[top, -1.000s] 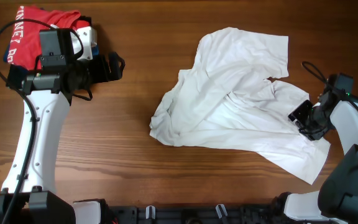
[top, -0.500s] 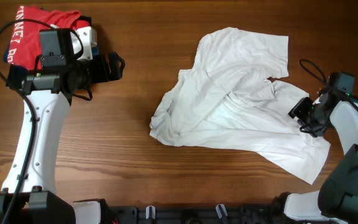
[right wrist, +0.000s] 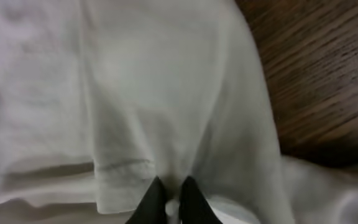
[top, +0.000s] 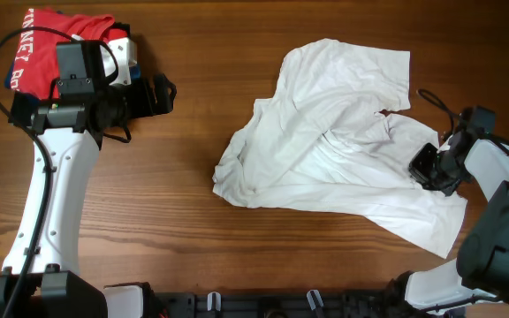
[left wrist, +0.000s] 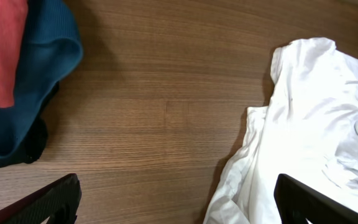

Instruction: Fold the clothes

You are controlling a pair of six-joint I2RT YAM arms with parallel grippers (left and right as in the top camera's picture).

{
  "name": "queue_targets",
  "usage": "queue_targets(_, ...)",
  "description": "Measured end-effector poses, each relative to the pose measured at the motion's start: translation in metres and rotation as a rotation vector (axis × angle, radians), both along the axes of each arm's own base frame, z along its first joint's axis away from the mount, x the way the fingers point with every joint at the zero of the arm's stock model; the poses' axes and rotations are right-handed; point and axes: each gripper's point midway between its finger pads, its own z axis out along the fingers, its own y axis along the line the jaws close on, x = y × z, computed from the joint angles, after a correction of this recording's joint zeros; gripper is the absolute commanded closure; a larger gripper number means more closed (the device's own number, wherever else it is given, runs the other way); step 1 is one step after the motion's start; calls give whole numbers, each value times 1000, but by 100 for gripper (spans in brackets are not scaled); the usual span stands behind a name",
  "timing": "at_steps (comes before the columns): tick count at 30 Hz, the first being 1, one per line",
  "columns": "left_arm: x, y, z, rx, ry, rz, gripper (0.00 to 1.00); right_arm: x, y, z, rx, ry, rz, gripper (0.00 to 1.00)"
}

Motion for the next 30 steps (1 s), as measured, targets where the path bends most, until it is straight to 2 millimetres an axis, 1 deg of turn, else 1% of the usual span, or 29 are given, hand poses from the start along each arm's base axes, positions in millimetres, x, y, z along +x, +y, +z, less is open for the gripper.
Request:
queue_targets(3, 0, 0, 0, 0, 0, 0, 0, 2, -1, 3, 3, 9, -2, 96)
queue_targets(6, 0, 0, 0, 0, 0, 0, 0, 16, -15, 20, -5, -10, -24, 96)
queue_targets(11, 0, 0, 0, 1, 0, 0, 0, 61, -53, 72, -83, -156, -49, 96)
queue_targets(12, 0, 0, 0, 1, 0, 1, 0, 67, -60, 80, -95, -178, -57, 96)
queue_targets(14, 0, 1, 0, 3, 0, 2, 0, 76, -78, 97, -127, -229, -85, 96)
queue_targets(16, 0, 1, 0, 3, 0, 2, 0, 81, -101, 107, -158, -278, -128, 96)
queue_targets(17, 0, 1, 0, 3, 0, 2, 0, 80, -112, 109, -171, -295, -152, 96)
queue_targets(18, 0, 1, 0, 3, 0, 2, 0, 77, -127, 112, -187, -315, -189, 89)
queue_targets(19, 0, 1, 0, 3, -1, 2, 0, 75, -139, 114, -200, -330, -217, 57)
queue_targets(20, 0, 1, 0, 3, -1, 2, 0, 76, -148, 117, -215, -352, -238, 21)
queue_targets(21, 1, 1, 0, 3, -4, 2, 0, 78, -155, 121, -231, -376, -252, 1)
queue_targets(23, 1, 1, 1, 3, -7, 2, 0, 81, -160, 124, -243, -395, -256, 1)
queue_targets(25, 1, 1, 1, 3, -7, 2, 0, 77, -156, 121, -228, -373, -255, 0)
queue_targets(30, -1, 0, -1, 2, 6, 2, 1, 46, -130, 105, -114, -223, -291, 0)
